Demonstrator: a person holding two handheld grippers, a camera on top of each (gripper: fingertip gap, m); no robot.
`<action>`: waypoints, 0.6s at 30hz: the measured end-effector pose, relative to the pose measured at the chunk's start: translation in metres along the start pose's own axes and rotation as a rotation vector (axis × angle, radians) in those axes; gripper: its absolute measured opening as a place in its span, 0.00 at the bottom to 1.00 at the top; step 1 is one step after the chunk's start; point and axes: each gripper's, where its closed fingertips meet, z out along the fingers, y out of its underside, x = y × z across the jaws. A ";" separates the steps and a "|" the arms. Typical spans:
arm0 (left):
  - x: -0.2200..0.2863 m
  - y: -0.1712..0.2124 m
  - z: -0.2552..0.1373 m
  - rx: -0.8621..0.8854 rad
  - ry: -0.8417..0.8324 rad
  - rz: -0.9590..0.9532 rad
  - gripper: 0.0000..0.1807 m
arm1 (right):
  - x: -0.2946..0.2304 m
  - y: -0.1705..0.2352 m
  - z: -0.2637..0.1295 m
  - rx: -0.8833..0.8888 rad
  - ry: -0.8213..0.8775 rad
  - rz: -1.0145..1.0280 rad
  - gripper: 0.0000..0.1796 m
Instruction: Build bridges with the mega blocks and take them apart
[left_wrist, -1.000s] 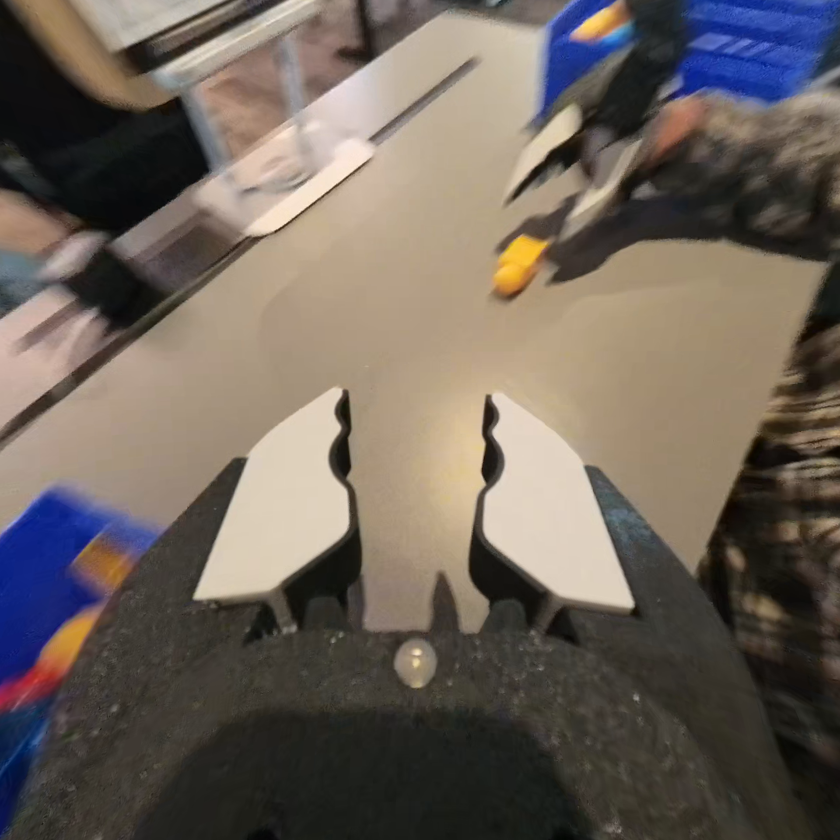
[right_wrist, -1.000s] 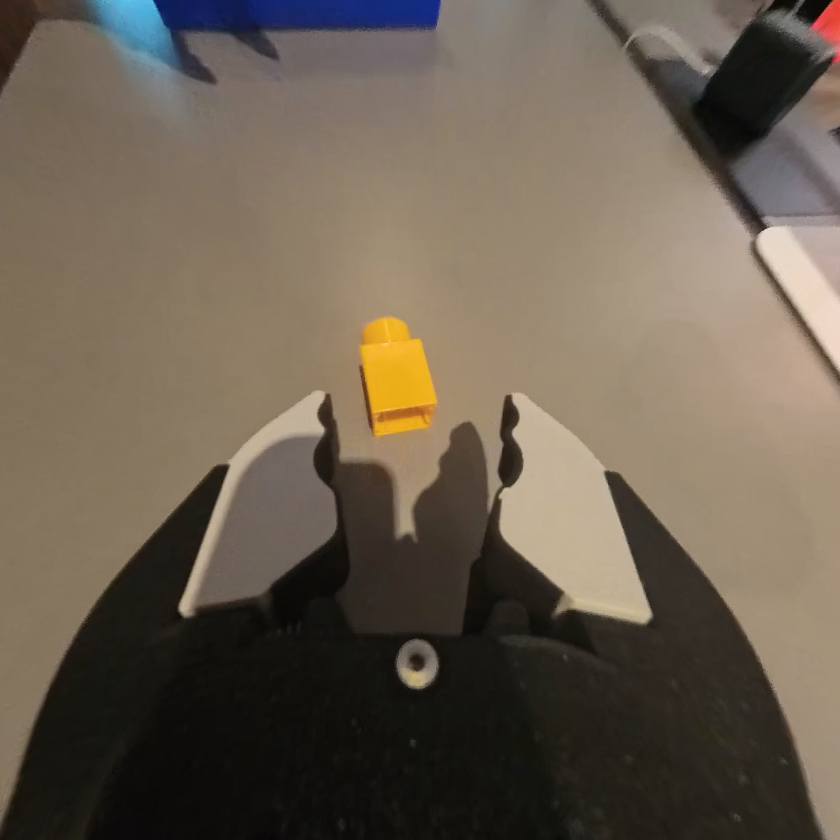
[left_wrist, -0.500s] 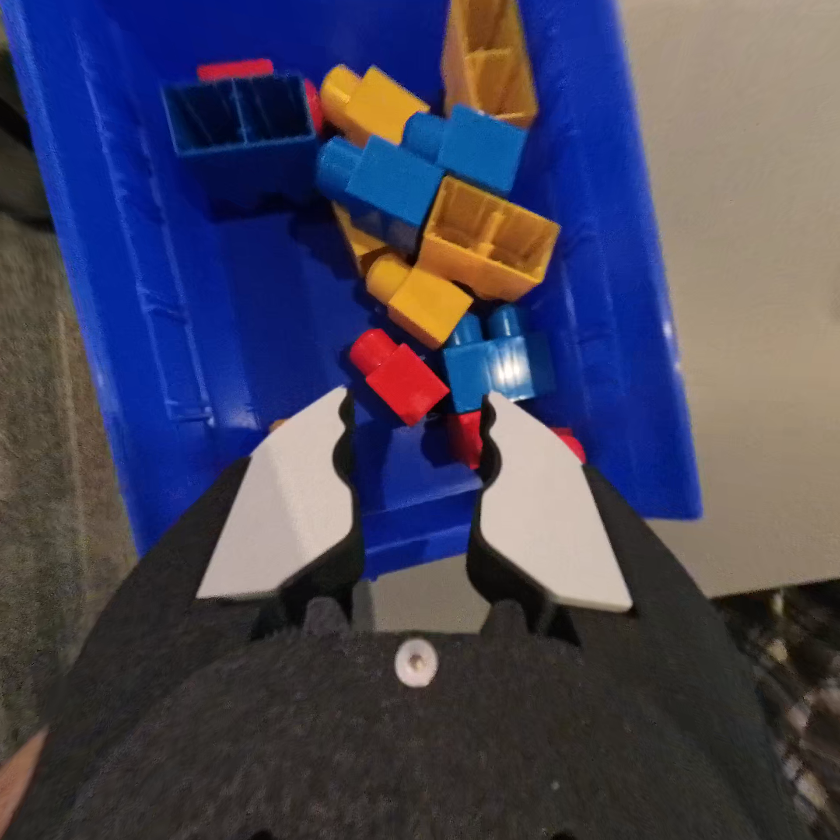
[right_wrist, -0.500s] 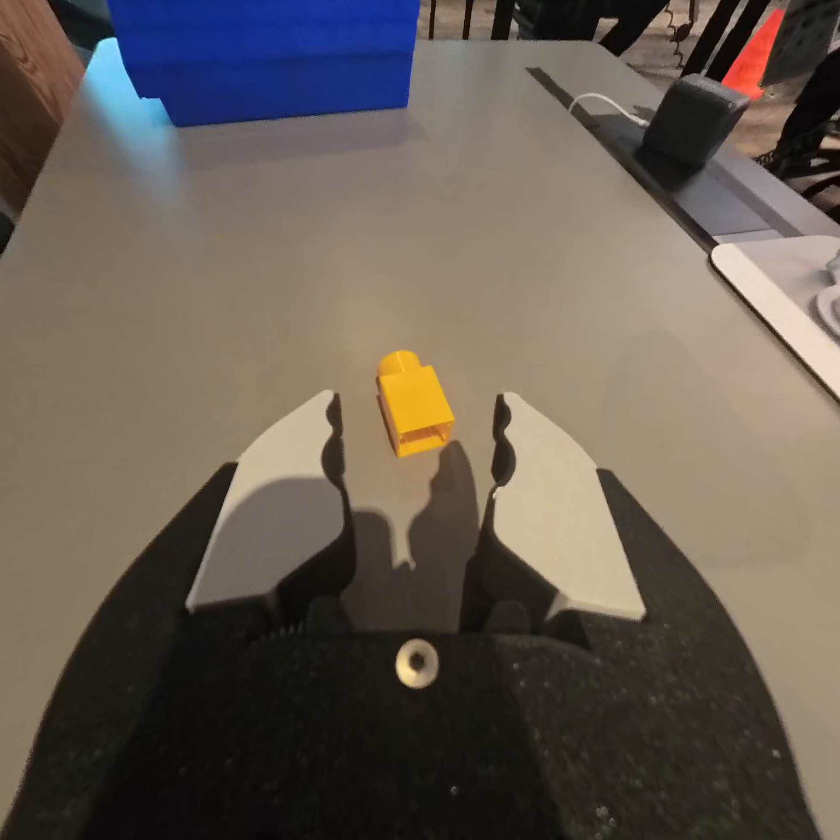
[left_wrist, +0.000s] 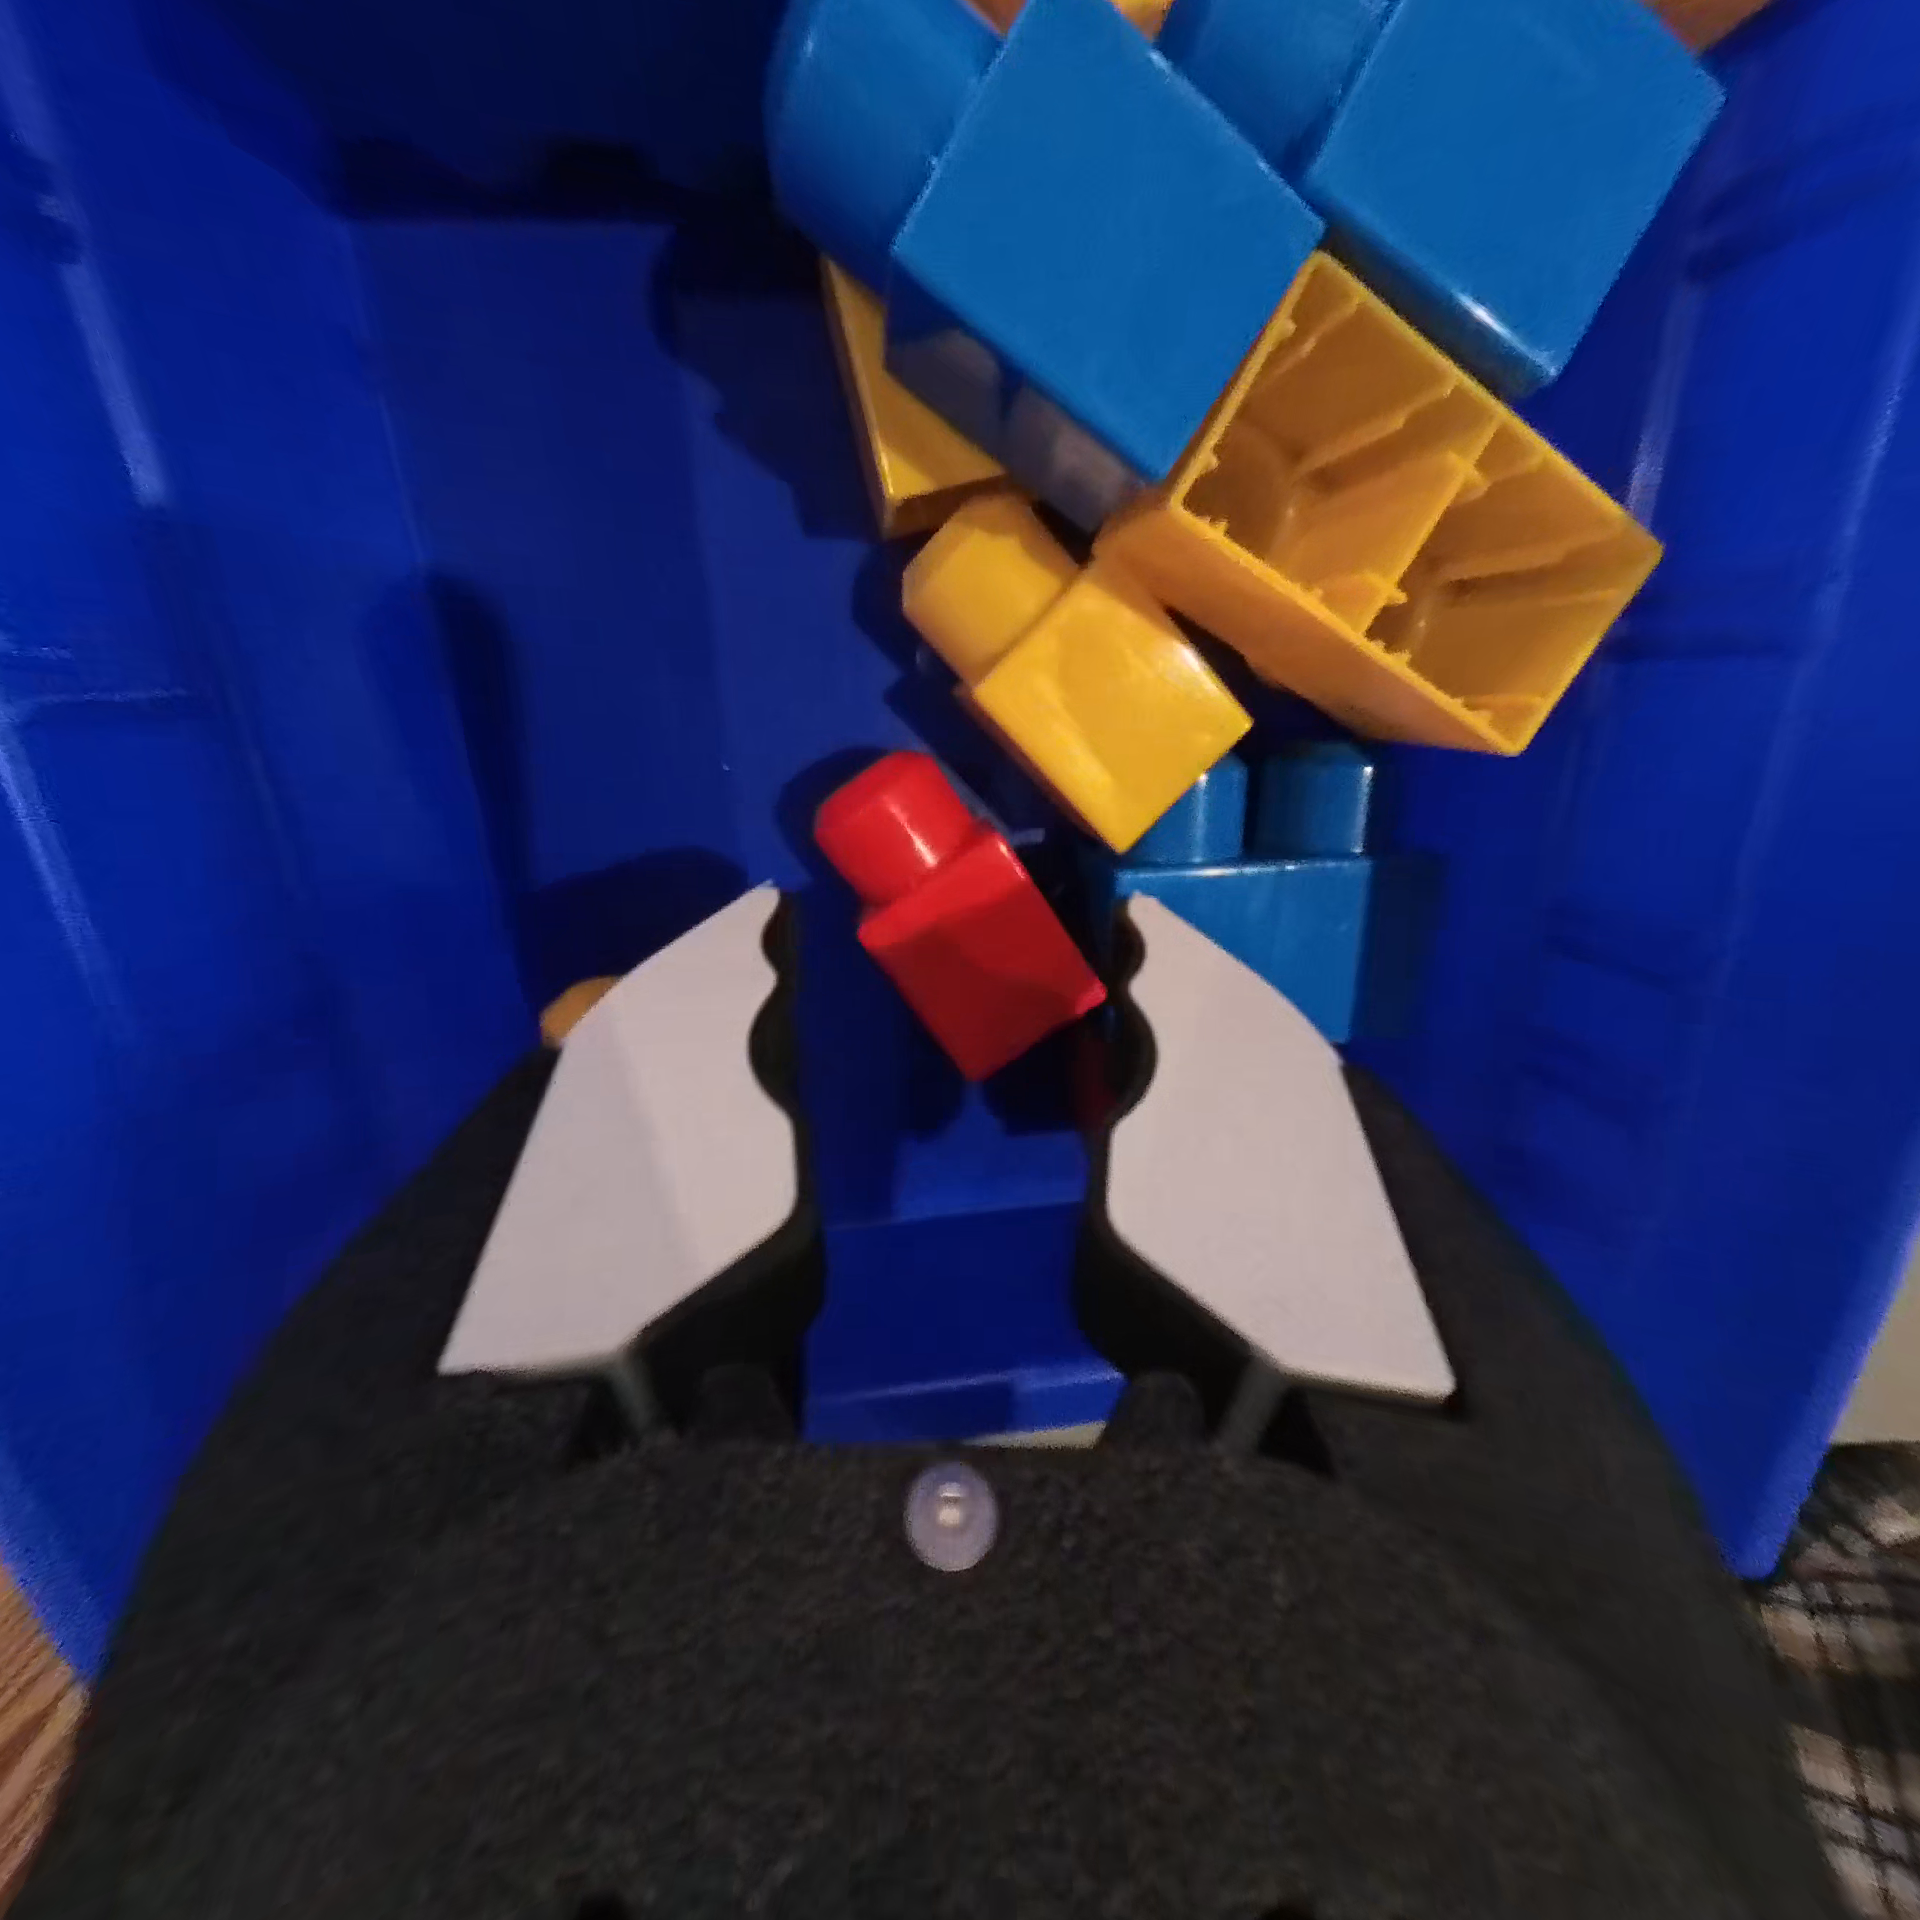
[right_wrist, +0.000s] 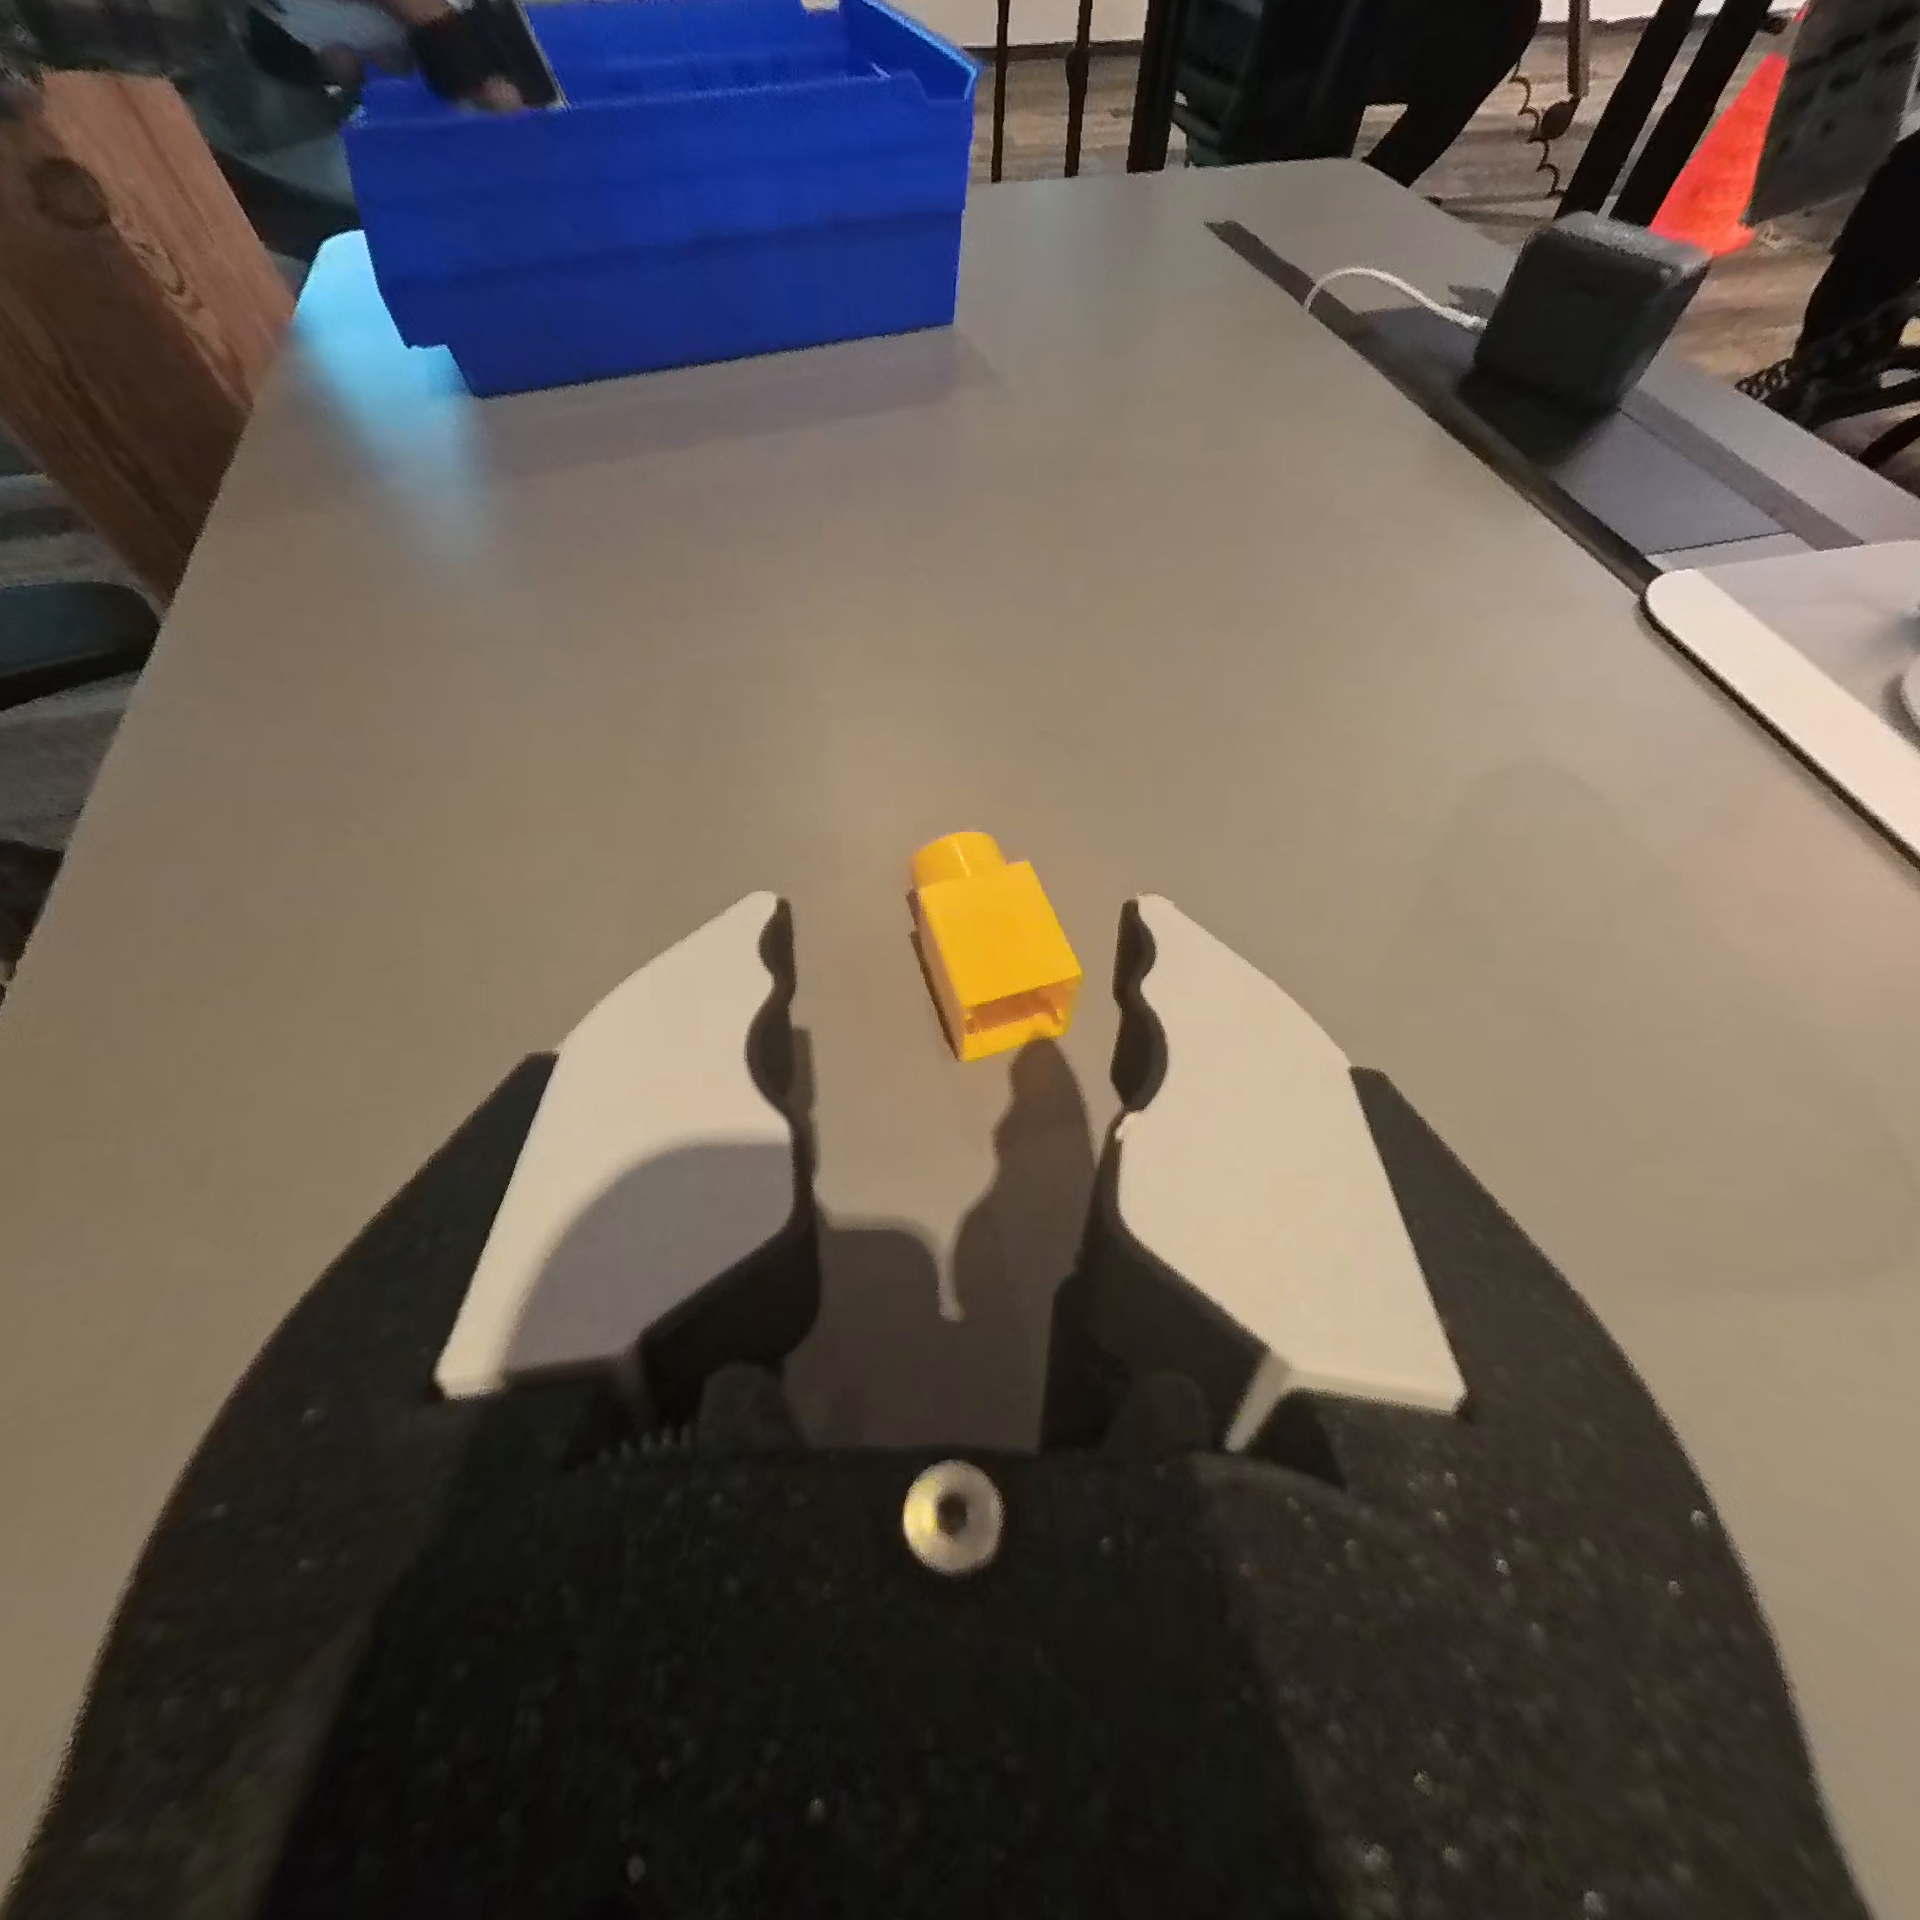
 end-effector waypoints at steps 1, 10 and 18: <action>-0.002 0.001 0.000 -0.016 -0.009 -0.002 0.31 | -0.001 -0.002 -0.001 0.007 -0.002 -0.001 0.32; -0.009 0.020 0.017 -0.163 -0.036 0.009 0.28 | -0.009 -0.007 0.000 0.023 -0.020 -0.012 0.32; -0.005 -0.016 -0.020 0.050 -0.044 0.114 0.21 | -0.003 -0.008 -0.003 0.069 0.008 -0.001 0.32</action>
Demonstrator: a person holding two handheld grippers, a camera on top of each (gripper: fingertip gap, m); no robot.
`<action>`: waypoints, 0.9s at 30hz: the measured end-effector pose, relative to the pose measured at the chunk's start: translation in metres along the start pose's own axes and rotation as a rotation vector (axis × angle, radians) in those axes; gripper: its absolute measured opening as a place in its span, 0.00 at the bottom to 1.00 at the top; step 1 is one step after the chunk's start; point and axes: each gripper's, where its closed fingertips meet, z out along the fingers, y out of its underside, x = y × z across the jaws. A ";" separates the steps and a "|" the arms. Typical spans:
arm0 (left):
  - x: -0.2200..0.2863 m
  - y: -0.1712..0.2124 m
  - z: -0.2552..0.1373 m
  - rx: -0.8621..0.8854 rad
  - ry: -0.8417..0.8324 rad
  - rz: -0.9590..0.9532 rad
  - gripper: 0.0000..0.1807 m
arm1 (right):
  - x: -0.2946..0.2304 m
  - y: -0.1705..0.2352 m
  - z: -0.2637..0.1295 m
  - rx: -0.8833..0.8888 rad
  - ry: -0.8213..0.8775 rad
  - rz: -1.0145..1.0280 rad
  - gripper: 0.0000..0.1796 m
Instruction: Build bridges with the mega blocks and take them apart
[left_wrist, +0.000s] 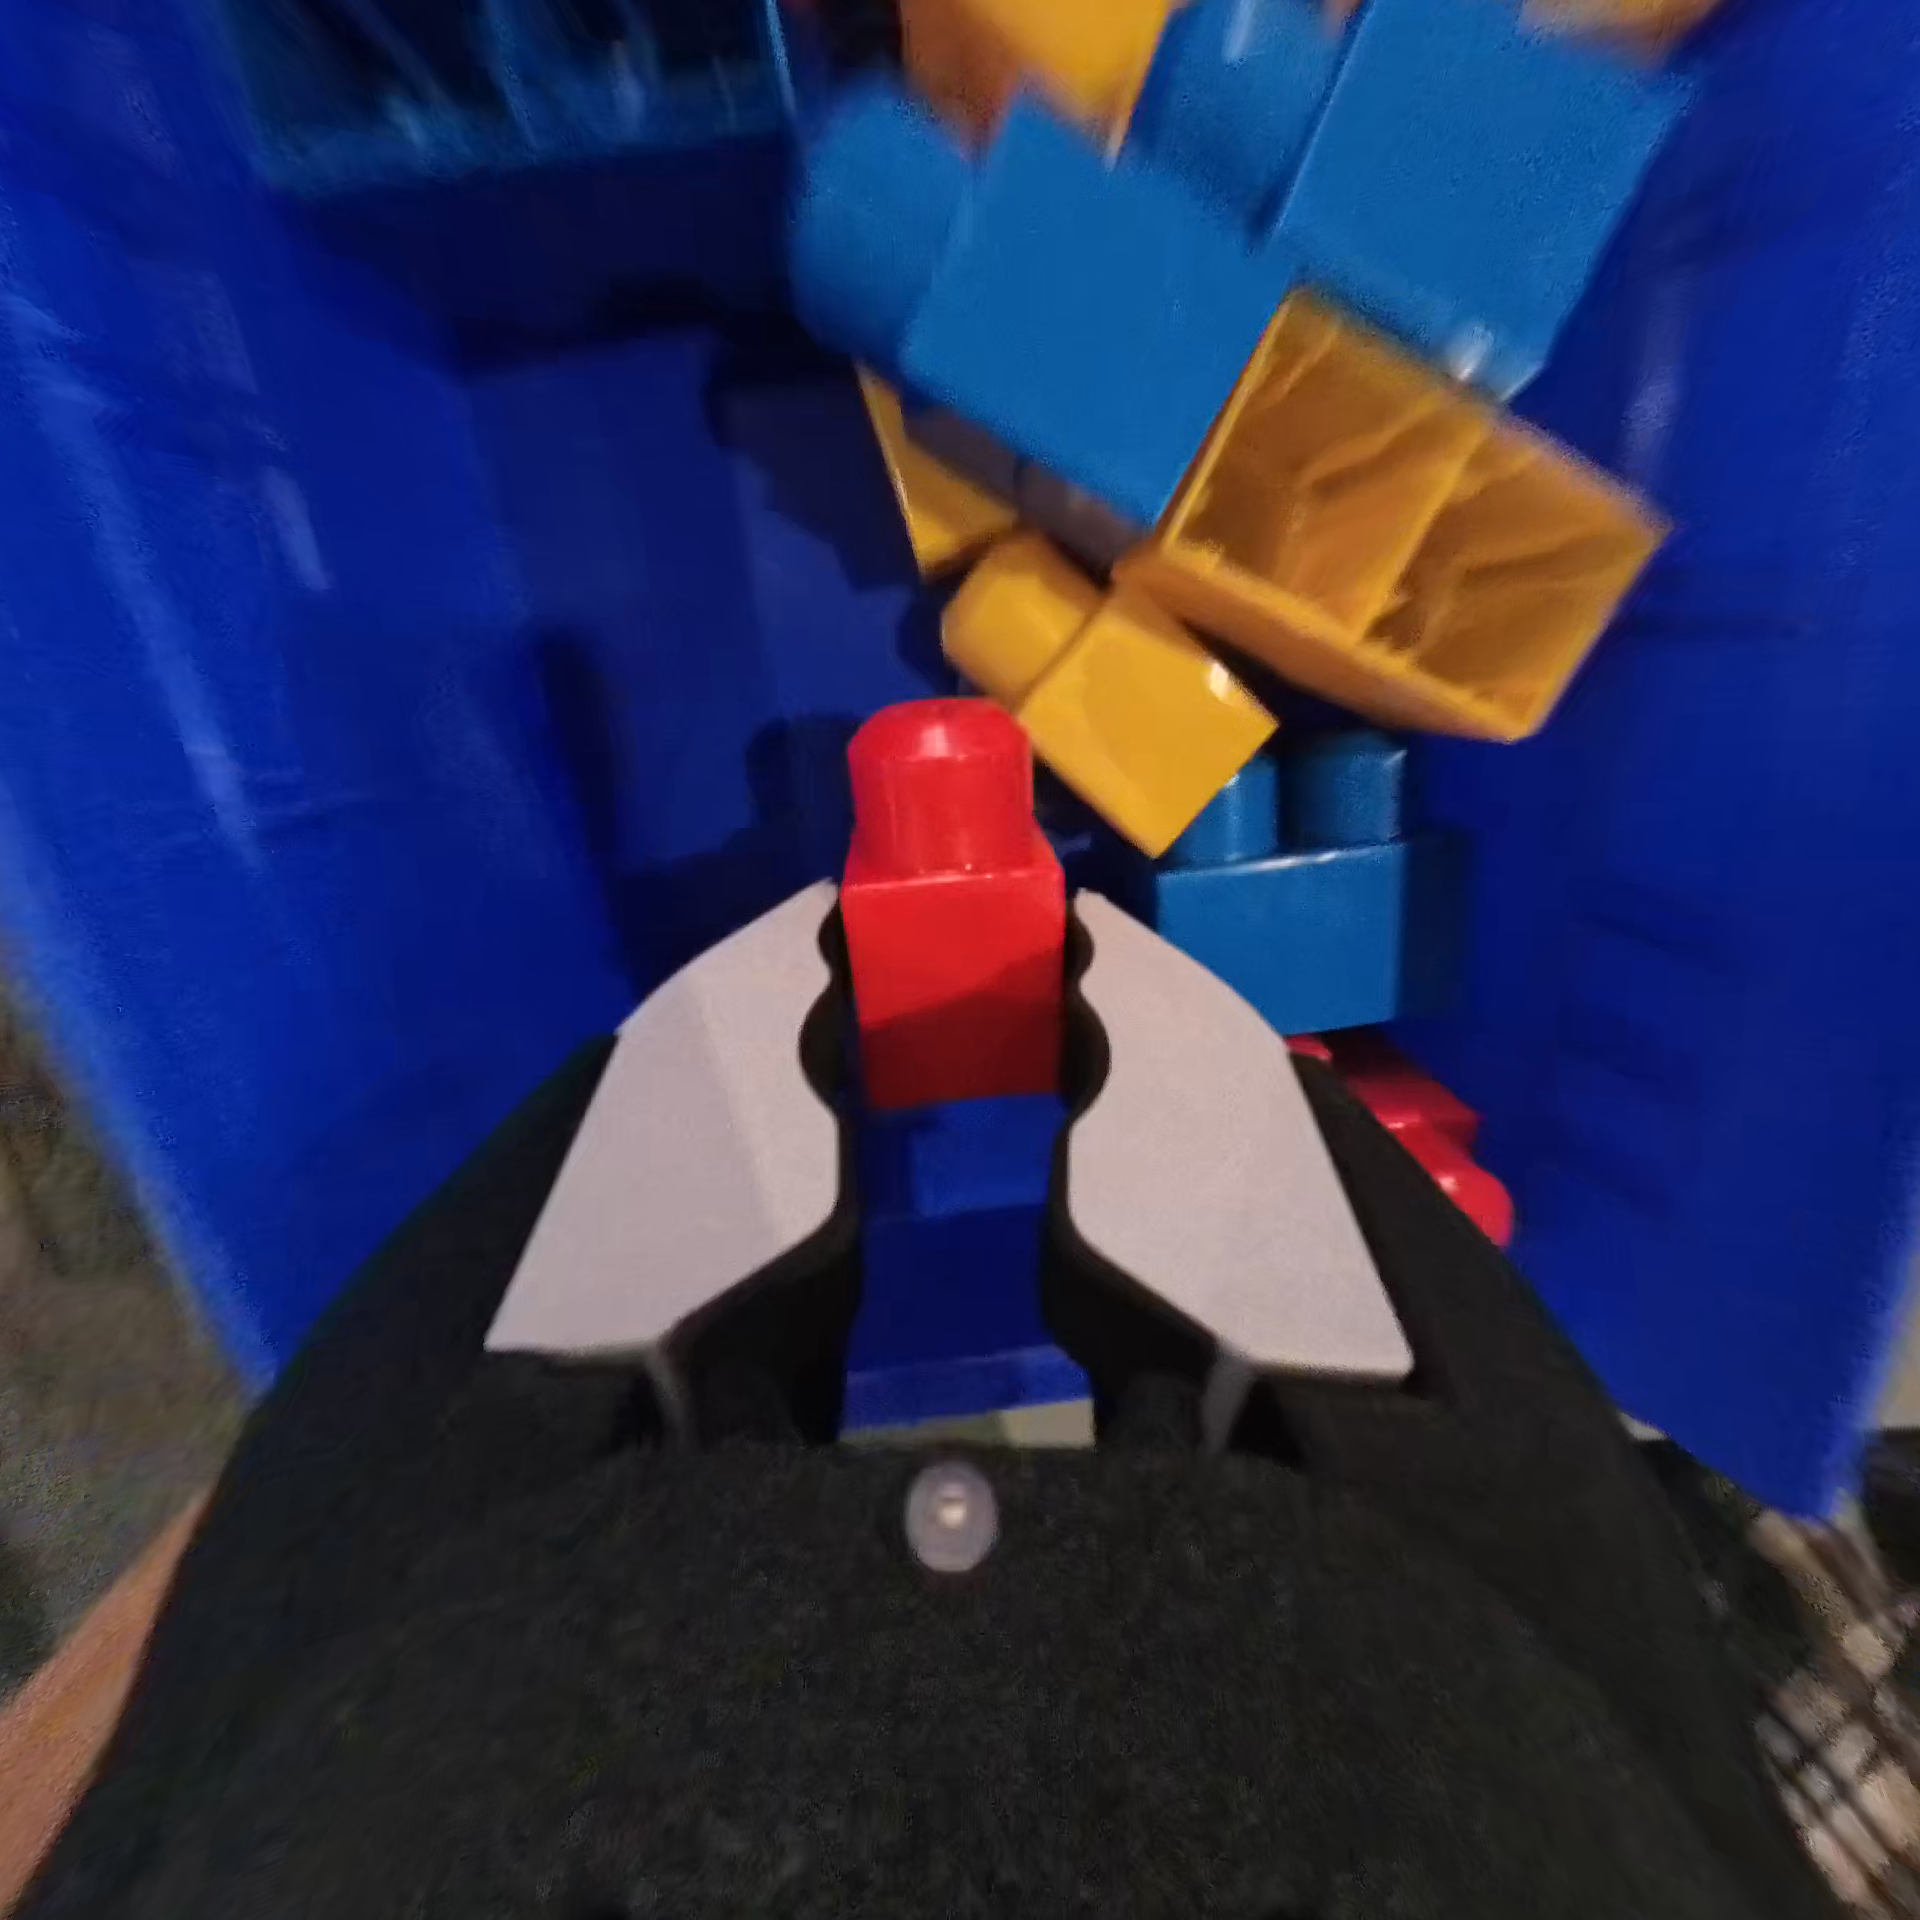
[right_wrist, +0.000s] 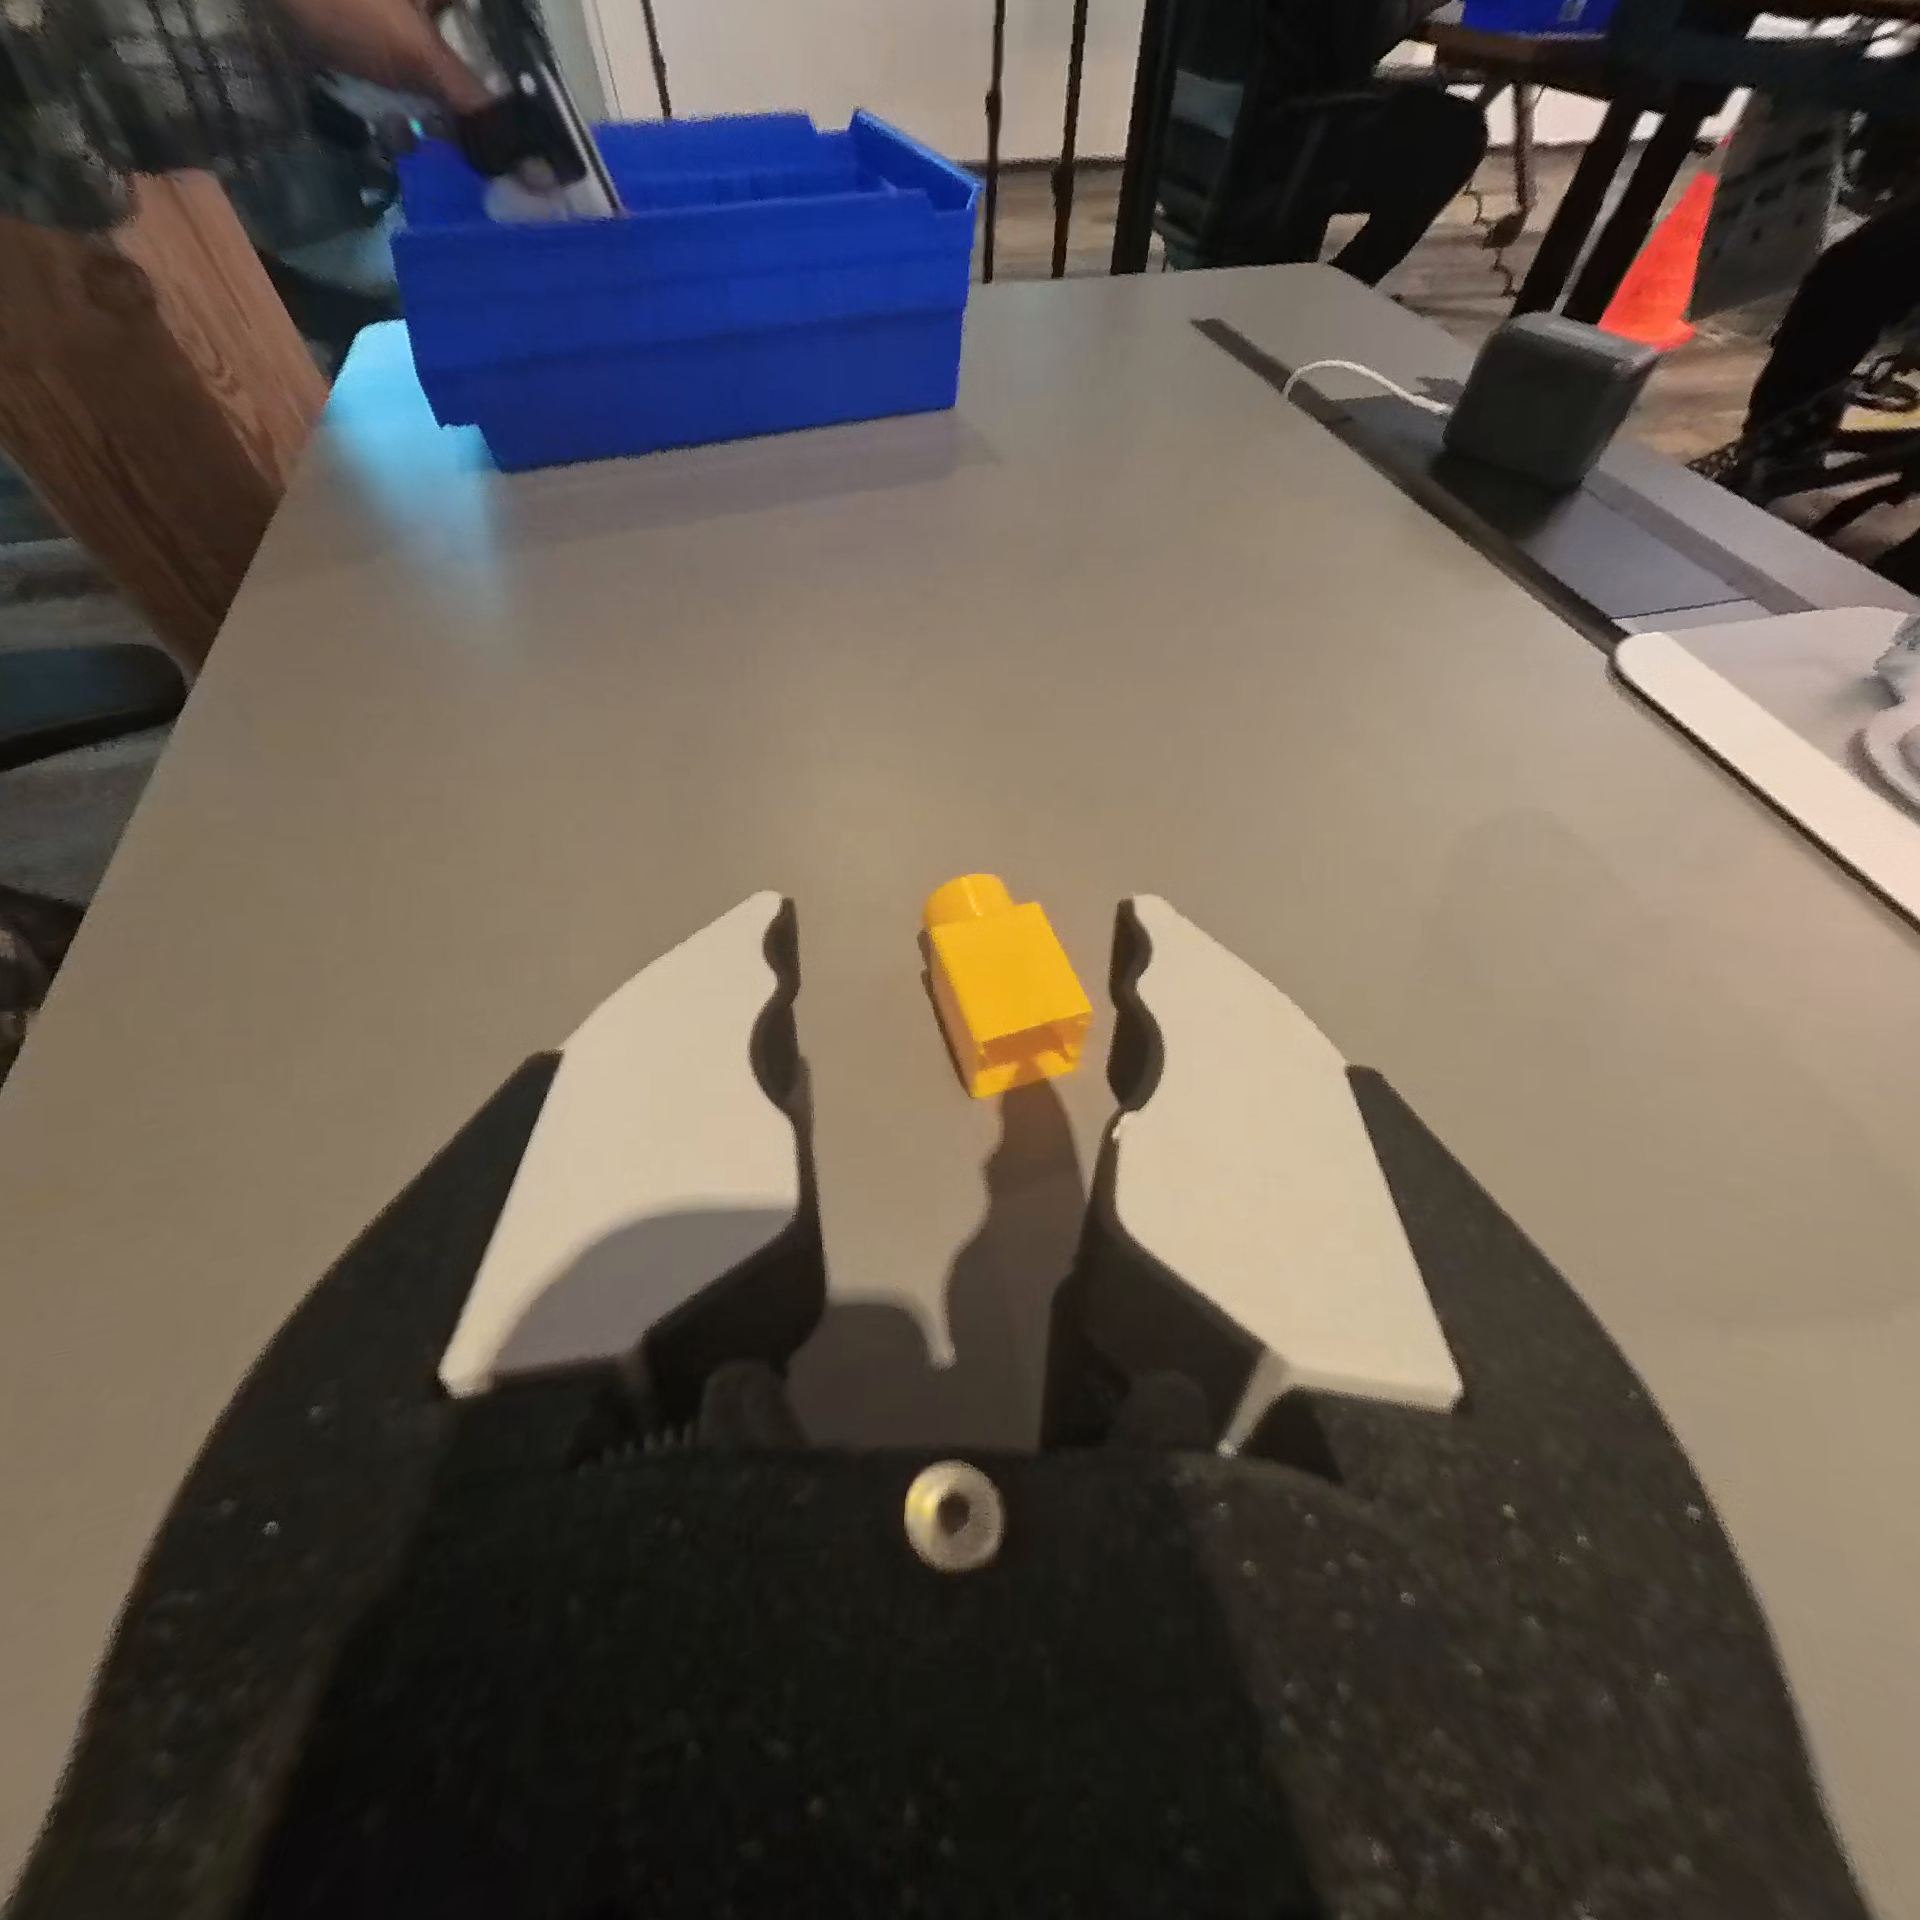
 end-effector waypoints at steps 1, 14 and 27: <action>0.005 -0.017 -0.018 0.102 0.022 0.002 0.21 | 0.001 -0.002 -0.002 0.024 0.002 0.013 0.32; 0.369 -0.106 -0.153 1.054 1.003 0.639 0.20 | -0.004 -0.095 -0.022 0.491 -0.098 0.159 0.27; 0.488 -0.072 -0.084 0.963 1.315 0.802 0.21 | -0.022 -0.125 0.020 0.337 -0.270 0.095 0.26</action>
